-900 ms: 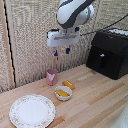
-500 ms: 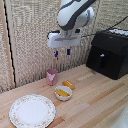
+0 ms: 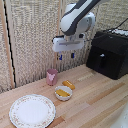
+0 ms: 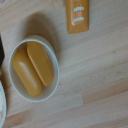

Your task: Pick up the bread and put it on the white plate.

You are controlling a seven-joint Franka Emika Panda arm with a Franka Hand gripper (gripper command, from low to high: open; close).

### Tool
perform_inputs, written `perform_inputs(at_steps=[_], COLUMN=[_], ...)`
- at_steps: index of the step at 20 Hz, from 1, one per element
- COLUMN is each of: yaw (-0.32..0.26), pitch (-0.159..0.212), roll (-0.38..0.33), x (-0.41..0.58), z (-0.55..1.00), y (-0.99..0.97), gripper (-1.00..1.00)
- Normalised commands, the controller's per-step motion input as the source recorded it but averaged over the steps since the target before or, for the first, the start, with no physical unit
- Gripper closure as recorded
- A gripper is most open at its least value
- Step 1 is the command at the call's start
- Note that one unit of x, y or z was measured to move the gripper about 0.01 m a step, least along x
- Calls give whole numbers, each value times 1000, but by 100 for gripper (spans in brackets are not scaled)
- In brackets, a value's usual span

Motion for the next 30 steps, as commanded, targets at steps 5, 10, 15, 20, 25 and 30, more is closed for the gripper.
perform_inputs(at_steps=[5,10,15,20,25,30], yaw=[72,150,182,109,63,35], pitch=[32,26,56,63,33,-5], roll=[0,0,5,-1,-5,-5], x=[-107,-70,-165,-208,-61,15], z=[-410,-368,-382,-414,-388,-395], y=[-254,-353,-247,-2,41,0], gripper=[-100,-100,-100,-100,-100,-100])
